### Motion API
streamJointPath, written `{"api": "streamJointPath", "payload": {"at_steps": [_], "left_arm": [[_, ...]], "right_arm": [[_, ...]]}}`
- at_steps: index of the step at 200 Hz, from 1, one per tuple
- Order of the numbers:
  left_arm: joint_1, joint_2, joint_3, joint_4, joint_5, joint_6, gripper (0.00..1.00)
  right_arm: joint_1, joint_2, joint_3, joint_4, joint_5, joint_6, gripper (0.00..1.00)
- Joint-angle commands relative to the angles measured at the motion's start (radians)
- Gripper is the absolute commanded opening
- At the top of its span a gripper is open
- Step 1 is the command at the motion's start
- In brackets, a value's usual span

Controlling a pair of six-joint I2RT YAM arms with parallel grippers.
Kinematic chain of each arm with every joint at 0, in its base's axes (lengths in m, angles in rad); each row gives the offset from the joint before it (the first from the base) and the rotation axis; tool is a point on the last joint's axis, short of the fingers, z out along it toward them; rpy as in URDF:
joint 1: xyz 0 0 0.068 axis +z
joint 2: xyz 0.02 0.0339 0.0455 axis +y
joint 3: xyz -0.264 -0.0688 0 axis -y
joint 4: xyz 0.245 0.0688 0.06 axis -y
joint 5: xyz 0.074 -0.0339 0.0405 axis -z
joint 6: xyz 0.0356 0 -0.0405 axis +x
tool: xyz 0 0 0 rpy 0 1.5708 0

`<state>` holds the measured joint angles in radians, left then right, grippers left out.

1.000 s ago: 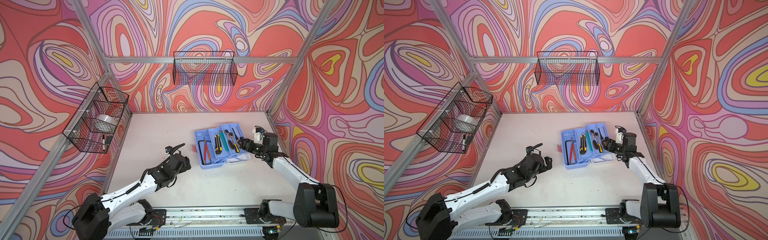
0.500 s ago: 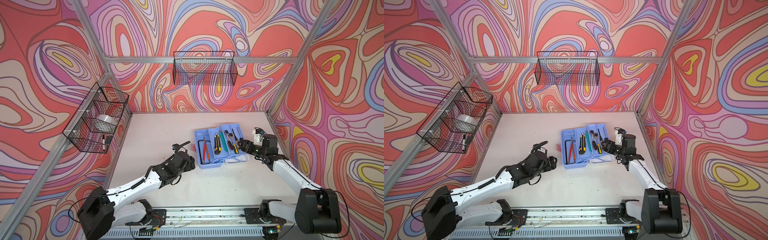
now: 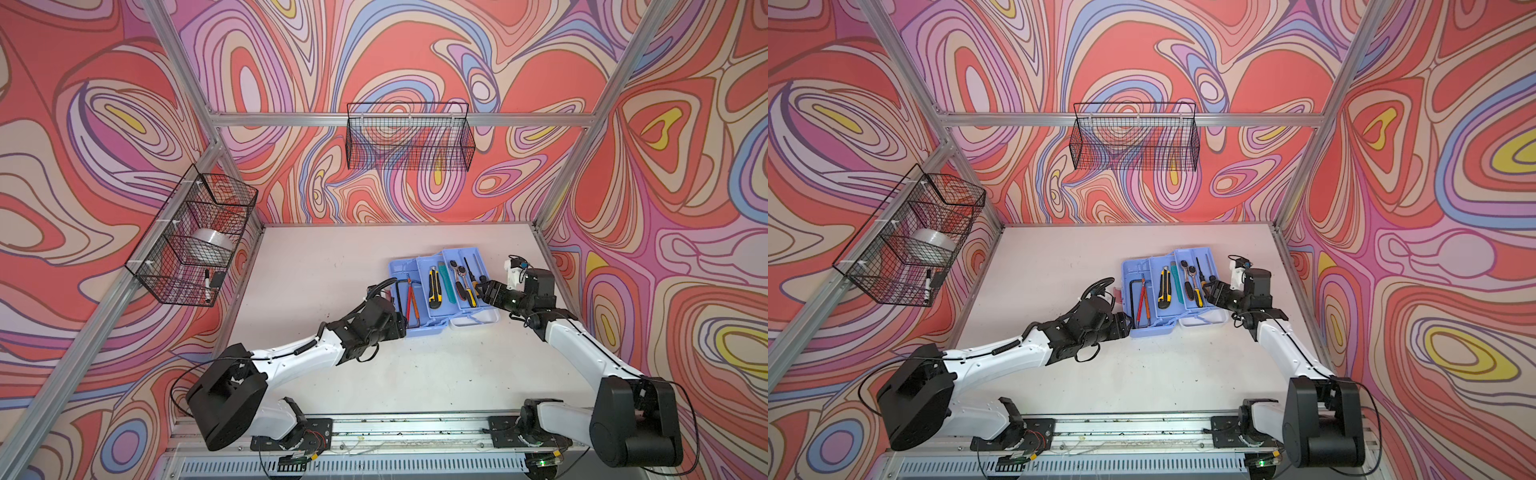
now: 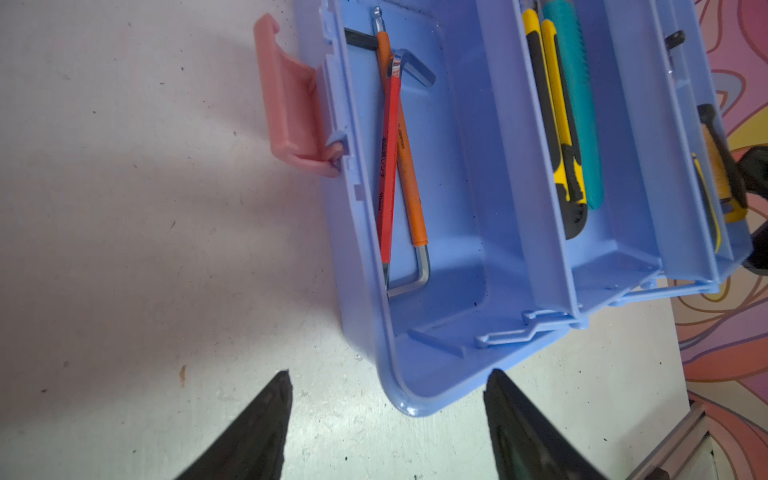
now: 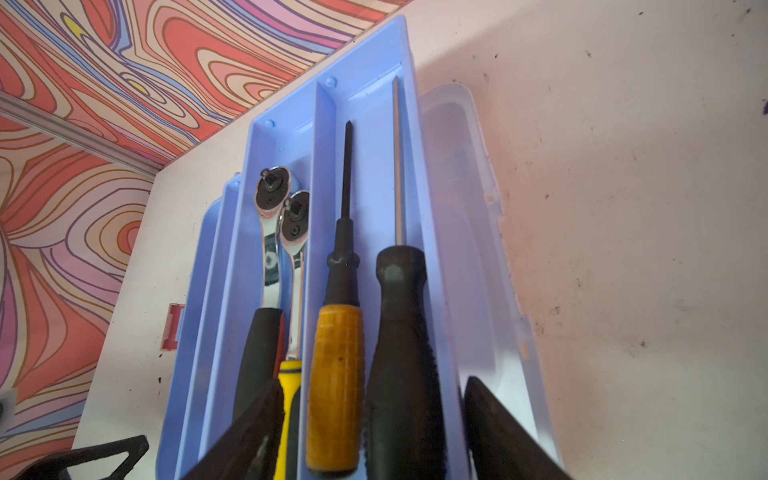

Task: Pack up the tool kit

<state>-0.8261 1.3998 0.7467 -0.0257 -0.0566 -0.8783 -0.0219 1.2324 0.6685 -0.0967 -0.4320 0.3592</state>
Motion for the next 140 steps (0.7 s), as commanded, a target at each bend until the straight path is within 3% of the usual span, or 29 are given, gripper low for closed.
{"api": "streamJointPath", "payload": {"at_steps": [1, 91, 140], "left_arm": [[-0.005, 0.029, 0.032, 0.018, -0.001, 0.027, 0.65], [0.0, 0.116, 0.063, 0.059, -0.001, 0.051, 0.44], [0.0, 0.162, 0.101, 0.056, 0.019, 0.076, 0.39]], "right_arm": [[0.008, 0.003, 0.013, -0.006, -0.029, -0.018, 0.7], [0.008, 0.002, 0.022, -0.006, -0.064, -0.032, 0.67], [0.009, -0.006, 0.034, -0.013, -0.089, -0.033, 0.65]]}}
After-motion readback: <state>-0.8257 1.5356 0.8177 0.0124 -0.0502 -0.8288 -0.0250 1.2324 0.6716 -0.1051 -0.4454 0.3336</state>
